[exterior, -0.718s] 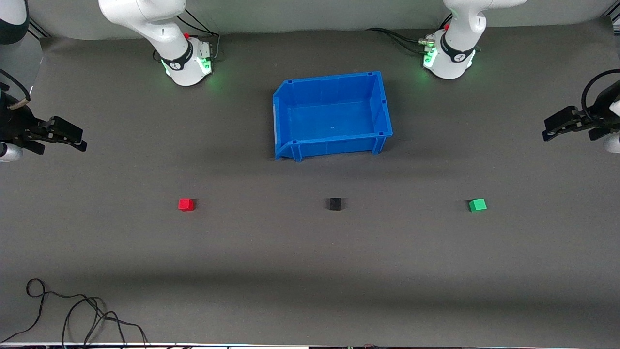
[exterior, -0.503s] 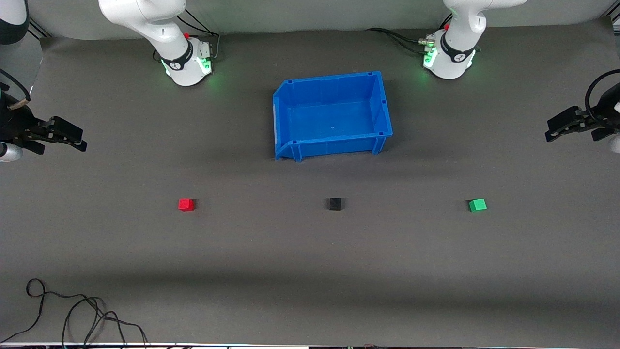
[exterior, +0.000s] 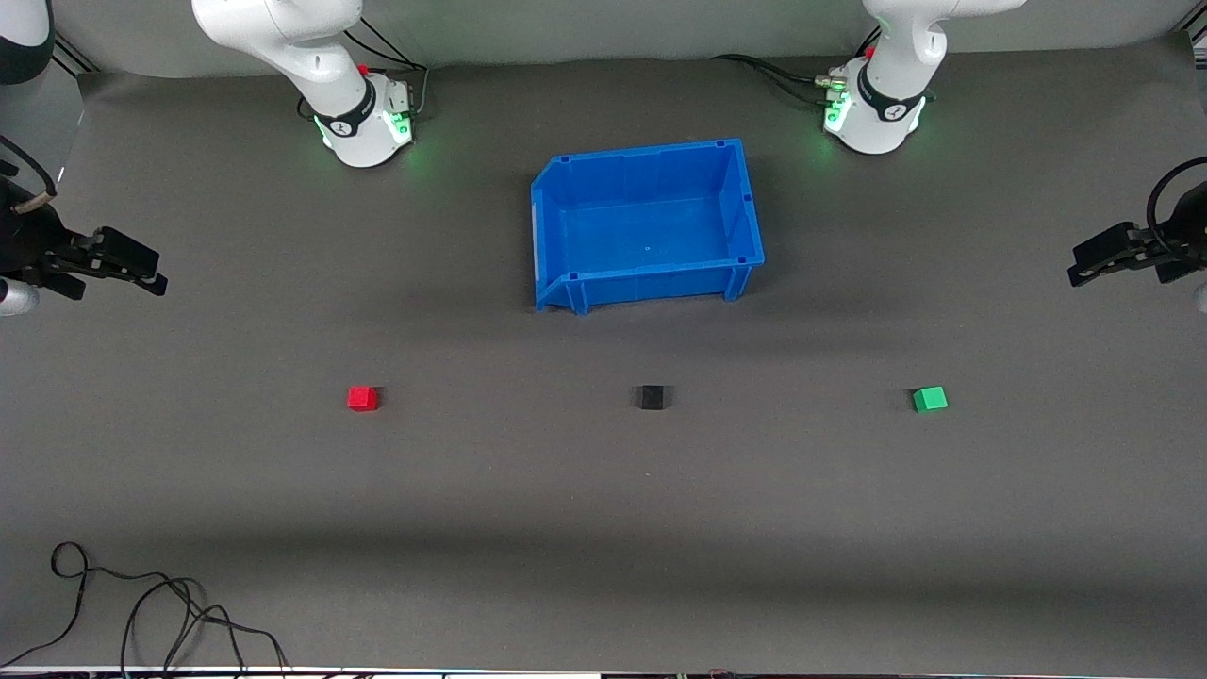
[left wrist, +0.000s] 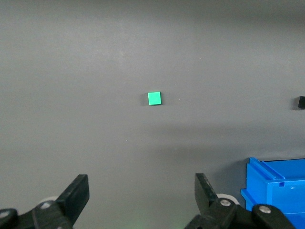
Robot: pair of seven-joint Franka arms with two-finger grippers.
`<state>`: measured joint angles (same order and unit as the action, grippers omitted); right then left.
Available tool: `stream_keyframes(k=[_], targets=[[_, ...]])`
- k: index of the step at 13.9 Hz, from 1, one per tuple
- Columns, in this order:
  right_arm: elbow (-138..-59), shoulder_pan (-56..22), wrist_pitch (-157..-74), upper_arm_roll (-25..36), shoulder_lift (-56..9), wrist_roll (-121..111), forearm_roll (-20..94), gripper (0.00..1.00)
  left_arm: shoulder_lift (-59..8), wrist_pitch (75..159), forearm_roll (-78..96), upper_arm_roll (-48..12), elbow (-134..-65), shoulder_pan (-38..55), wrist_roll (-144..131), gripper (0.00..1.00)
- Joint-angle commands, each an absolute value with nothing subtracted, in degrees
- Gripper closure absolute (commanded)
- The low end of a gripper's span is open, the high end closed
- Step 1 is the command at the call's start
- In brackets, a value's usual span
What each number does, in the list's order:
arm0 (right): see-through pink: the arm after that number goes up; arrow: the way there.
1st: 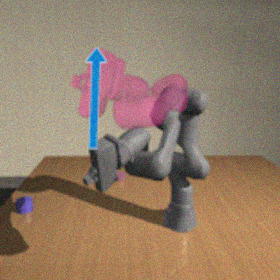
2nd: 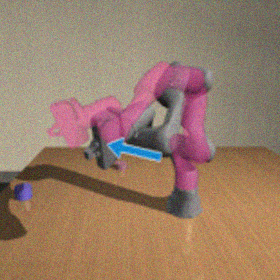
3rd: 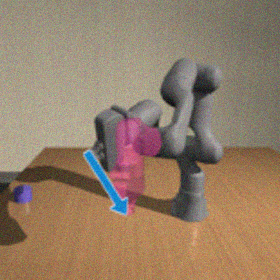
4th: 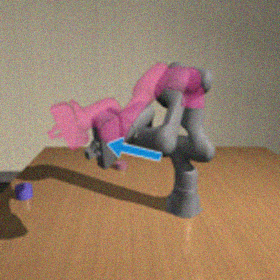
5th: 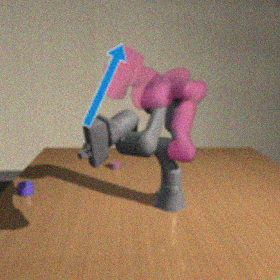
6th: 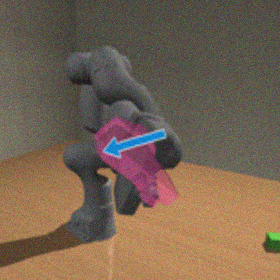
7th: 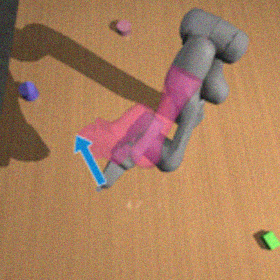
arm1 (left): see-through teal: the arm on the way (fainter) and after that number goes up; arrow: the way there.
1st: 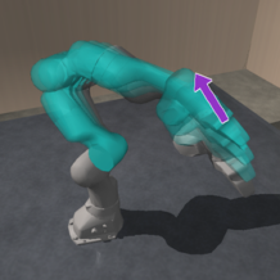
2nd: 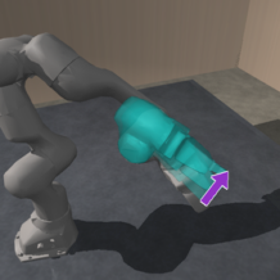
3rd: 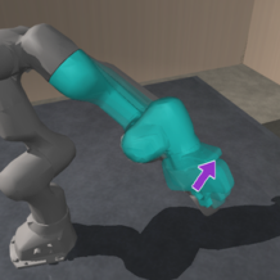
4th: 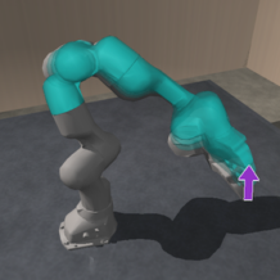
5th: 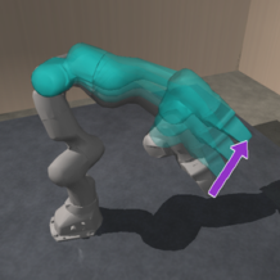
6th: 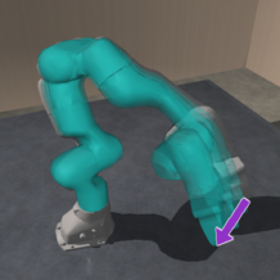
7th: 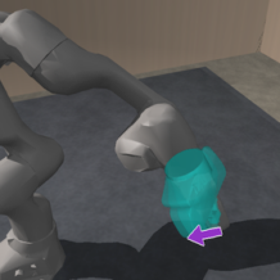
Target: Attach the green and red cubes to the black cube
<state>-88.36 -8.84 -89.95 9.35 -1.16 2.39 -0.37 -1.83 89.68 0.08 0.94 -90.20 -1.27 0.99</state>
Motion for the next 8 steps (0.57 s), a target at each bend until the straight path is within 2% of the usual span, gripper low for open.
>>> stream_keyframes(k=[1,5,8], targets=[[-86.92,-9.23,-89.38,9.41,-1.76,13.4,-0.62,0.0,-2.55,91.4,0.53,1.41,-90.61,0.52,1.76,0.01],[-86.75,-8.97,-89.3,9.4,-2.64,27.29,2.53,0.0,-3.07,97.54,0.7,0.7,-93.85,0.53,1.76,0.01],[-86.84,-8.09,-89.3,10.19,-2.72,39.08,3.25,0.0,-2.99,106.75,0.7,0.79,-102.71,0.18,1.76,0.01]])
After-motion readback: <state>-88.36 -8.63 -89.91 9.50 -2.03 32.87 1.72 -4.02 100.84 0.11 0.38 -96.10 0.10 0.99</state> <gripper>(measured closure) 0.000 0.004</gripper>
